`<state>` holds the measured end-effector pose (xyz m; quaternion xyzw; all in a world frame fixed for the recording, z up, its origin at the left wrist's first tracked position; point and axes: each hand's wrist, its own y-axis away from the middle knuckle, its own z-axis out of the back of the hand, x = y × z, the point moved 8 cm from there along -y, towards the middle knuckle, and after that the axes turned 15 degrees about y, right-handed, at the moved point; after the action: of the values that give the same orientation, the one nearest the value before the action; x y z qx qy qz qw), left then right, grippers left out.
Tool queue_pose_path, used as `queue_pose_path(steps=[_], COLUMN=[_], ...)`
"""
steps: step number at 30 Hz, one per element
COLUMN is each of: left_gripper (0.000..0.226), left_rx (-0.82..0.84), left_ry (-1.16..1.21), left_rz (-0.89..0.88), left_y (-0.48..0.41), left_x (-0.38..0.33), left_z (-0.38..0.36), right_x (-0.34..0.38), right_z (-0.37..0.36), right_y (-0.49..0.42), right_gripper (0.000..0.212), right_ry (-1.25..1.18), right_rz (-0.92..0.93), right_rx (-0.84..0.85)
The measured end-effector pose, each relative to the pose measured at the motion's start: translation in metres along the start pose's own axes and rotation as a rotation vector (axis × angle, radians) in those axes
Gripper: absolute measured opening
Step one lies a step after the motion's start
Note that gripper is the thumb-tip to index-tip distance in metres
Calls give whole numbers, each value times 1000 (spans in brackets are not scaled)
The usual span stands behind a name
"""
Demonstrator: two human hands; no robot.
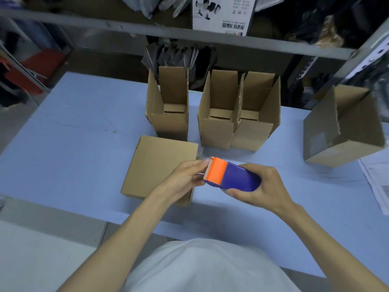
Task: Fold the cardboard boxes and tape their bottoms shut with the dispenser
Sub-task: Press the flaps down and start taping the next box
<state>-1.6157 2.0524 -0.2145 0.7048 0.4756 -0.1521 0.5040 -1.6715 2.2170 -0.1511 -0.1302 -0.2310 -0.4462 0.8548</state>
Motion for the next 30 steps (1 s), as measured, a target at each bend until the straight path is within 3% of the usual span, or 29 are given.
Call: queue_pose_path(steps=[7, 12, 13, 15, 17, 23, 30], left_gripper=[24, 30, 27, 16, 11, 8, 10], left_rx=[25, -6, 6, 13, -69, -329, -307], left_ry=[70, 348, 298, -15, -292, -630, -577], left_rz=[70, 165, 162, 90, -20, -316, -276], left_y=[0, 4, 5, 7, 7, 14, 11], left_x=[4, 1, -2, -8, -16, -33, -30], left_z=[1, 11, 12, 14, 16, 23, 30], right_x=[10, 7, 7, 7, 9, 10, 12], right_z=[2, 6, 6, 3, -1, -10, -16], right_y=[2, 2, 2, 1, 1, -1, -8], right_gripper=[56, 56, 56, 55, 55, 58, 56], right_ry=[-116, -171, -151, -98, -64, -43, 11], right_rz=[11, -9, -1, 22, 47, 62, 76], right_rx=[1, -12, -5, 12, 25, 25, 48])
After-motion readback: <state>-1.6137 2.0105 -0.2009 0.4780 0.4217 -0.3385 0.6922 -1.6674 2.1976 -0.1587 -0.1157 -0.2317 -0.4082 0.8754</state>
